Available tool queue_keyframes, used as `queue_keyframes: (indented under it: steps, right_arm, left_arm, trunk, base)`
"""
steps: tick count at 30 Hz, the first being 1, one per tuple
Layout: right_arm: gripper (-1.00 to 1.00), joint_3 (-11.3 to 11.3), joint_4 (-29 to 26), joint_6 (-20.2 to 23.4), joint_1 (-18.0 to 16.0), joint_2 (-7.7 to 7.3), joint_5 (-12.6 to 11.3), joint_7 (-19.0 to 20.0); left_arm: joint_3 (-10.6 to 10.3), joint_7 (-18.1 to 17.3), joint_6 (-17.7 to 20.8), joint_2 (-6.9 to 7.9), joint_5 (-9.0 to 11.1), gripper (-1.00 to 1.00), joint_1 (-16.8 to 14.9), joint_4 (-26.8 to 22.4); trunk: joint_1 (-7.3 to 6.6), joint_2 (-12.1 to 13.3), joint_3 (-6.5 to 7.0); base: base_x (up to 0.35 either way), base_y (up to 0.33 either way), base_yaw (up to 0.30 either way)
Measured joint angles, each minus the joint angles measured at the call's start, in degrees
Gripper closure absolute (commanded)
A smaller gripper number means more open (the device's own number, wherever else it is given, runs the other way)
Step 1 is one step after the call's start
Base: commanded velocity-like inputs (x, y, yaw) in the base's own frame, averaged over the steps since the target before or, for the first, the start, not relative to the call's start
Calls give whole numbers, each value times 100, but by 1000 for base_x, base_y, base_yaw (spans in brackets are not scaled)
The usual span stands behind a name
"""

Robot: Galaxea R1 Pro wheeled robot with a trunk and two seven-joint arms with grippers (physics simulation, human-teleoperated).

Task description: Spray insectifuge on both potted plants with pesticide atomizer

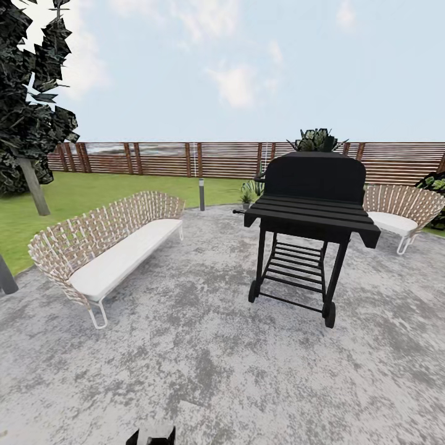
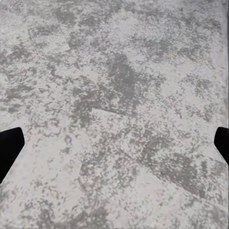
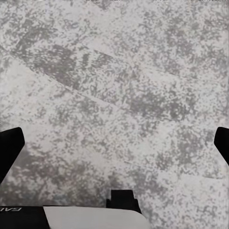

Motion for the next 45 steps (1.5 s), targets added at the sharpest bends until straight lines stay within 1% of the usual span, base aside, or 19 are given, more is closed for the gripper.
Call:
queue_keyframes:
  steps: [1, 2, 3, 5, 8, 23, 26, 34, 38, 45]
  right_arm:
    - [-100, 1, -2, 0, 0, 1, -2, 5]
    - [-100, 2, -3, 0, 0, 2, -4, 8]
    - [-100, -4, -15, 0, 0, 3, -11, 4]
    - [-100, -11, -30, 0, 0, 8, -15, -8]
    - [-100, -19, -41, 0, 0, 11, -18, -16]
    - [-100, -29, -10, -4, 0, 5, -26, -10]
    - [-100, -90, -6, -8, 0, 2, -29, -10]
    - [-100, -114, -20, -9, -1, 7, -27, -17]
    - [-100, -121, -32, -4, 0, 7, -33, -24]
    - [-100, -125, -38, -6, 1, 5, -34, -24]
  left_arm:
    - [6, 0, -134, 26, 4, -100, -15, 7]
    - [8, 0, -190, 42, 5, -100, -18, 11]
    - [14, 0, -314, 102, 20, -100, -26, 27]
    - [15, 0, -369, 153, 29, -100, -29, 109]
    - [16, 3, -403, 183, 33, -100, -31, 291]
    - [-11, 0, -412, 191, 10, -100, -31, 357]
    - [-16, 0, -412, 190, 9, -100, -31, 357]
    - [-14, 0, -412, 191, 10, -100, -31, 357]
    - [-16, 0, -412, 190, 10, -100, -32, 358]
    - [-11, 0, -412, 191, 10, -100, -32, 359]
  trunk:
    - [0, 0, 0]
    - [0, 0, 0]
    - [0, 0, 0]
    - [0, 0, 0]
    - [0, 0, 0]
    - [0, 0, 0]
    - [0, 0, 0]
    - [0, 0, 0]
    - [0, 0, 7]
    - [0, 0, 34]
  base:
    - [0, 0, 0]
    - [0, 0, 0]
    - [0, 0, 0]
    - [0, 0, 0]
    - [0, 0, 0]
    - [0, 4, 0]
    - [0, 190, 0]
    - [0, 293, -2]
    - [0, 265, -137]
    - [0, 32, -237]
